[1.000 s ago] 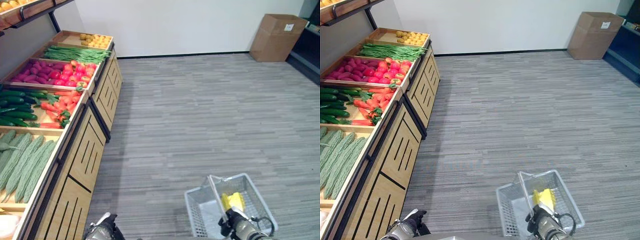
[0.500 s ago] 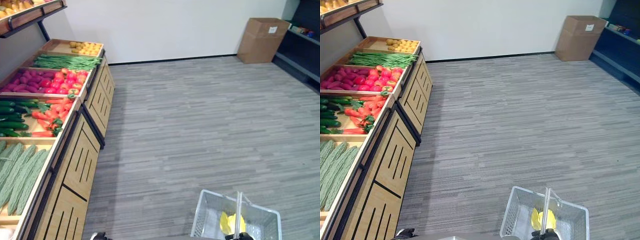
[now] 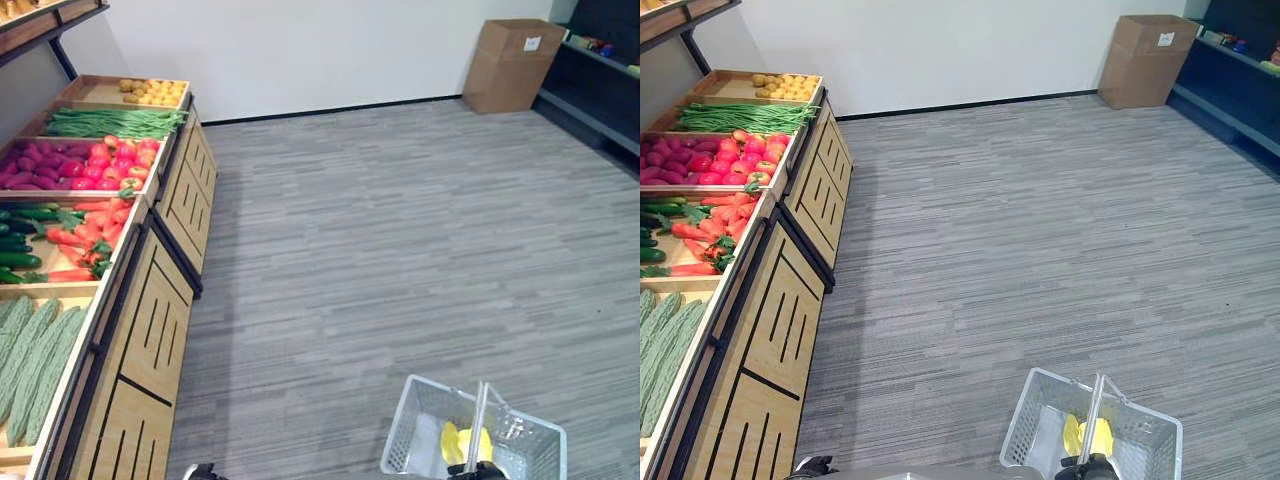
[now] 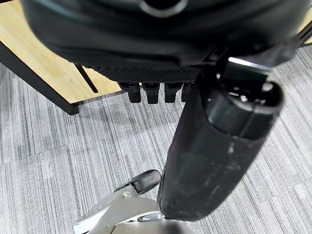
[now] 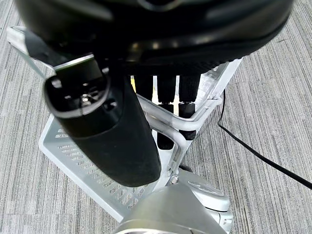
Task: Get the vegetables into the basket
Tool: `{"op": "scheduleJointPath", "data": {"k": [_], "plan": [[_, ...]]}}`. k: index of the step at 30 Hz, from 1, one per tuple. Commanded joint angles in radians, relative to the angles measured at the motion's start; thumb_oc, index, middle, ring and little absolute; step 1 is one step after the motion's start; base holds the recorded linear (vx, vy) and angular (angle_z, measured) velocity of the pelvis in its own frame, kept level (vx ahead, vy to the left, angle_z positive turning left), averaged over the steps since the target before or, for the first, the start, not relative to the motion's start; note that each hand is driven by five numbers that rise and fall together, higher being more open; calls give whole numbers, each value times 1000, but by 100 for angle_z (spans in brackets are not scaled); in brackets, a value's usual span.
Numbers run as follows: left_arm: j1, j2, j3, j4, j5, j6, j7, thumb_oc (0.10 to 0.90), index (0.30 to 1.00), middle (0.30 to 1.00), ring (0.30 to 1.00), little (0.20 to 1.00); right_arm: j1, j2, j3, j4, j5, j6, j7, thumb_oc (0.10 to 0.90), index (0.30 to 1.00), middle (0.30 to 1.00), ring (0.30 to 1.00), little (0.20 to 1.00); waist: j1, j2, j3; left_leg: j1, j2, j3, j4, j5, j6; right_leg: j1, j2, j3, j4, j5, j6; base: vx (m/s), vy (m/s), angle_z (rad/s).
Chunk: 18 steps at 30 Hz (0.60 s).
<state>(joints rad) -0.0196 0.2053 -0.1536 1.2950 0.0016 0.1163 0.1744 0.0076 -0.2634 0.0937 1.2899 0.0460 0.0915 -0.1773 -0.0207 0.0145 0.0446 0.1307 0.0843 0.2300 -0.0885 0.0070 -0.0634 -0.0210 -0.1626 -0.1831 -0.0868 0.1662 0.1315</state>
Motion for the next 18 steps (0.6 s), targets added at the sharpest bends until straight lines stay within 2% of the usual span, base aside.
{"op": "scheduleJointPath", "data": {"k": [1, 6, 9, 11, 12, 14, 18], "plan": [[-53, -4, 30, 43, 18, -4, 6, 900, 1000, 1000, 1000, 1000, -51, 8, 26, 60, -17, 6, 1, 400, 300, 300, 300, 300, -10, -45, 45, -45, -90, -88, 9, -22, 47, 47, 20, 40, 39, -114, 27, 15, 113, -1], [-64, 1, 20, 35, 27, -4, 2, 900, 1000, 1000, 1000, 1000, -54, 5, 15, 52, -7, 7, 3, 400, 300, 300, 300, 300, -11, -49, 57, -54, -104, -87, 26, -37, 64, 24, 2, 54, 88, -124, 34, 20, 105, -1], [-80, 10, 2, 18, 49, -4, -4, 900, 1000, 1000, 1000, 1000, -64, -2, 21, 39, -18, 9, 10, 400, 300, 300, 300, 300, -10, -48, 86, -59, -117, -85, 51, -60, 88, -33, -15, 66, 219, -144, 43, 1, 138, -10], [-87, 16, -1, 7, 54, -3, -3, 900, 1000, 1000, 1000, 1000, -70, -3, 16, 26, -11, 8, 10, 400, 300, 300, 300, 300, -12, -47, 110, -53, -121, -75, 59, -70, 99, -84, -28, 70, 307, -120, 51, 23, 147, -10], [-88, 18, 2, 7, 53, -5, -3, 900, 1000, 1000, 1000, 1000, -70, -4, 11, 24, -4, 6, 10, 400, 300, 300, 300, 300, -16, -45, 129, -42, -127, -71, 63, -76, 108, -115, -39, 73, 367, -82, 55, 36, 126, -6], [-87, 19, 5, 11, 48, -3, -4, 900, 1000, 1000, 1000, 1000, -69, 0, 0, 21, 15, 4, 8, 400, 300, 300, 300, 300, -16, -42, 136, -32, -125, -69, 62, -82, 109, -142, -38, 65, 403, -80, 50, 114, 91, -13], [-88, 24, 3, 6, 50, -6, -4, 900, 1000, 1000, 1000, 1000, -70, -2, 2, 15, 21, -1, 7, 400, 300, 300, 300, 300, -23, -54, 141, -12, -134, -82, 57, -99, 98, -177, -33, 46, 278, -50, 50, 172, -4, -2]]}}
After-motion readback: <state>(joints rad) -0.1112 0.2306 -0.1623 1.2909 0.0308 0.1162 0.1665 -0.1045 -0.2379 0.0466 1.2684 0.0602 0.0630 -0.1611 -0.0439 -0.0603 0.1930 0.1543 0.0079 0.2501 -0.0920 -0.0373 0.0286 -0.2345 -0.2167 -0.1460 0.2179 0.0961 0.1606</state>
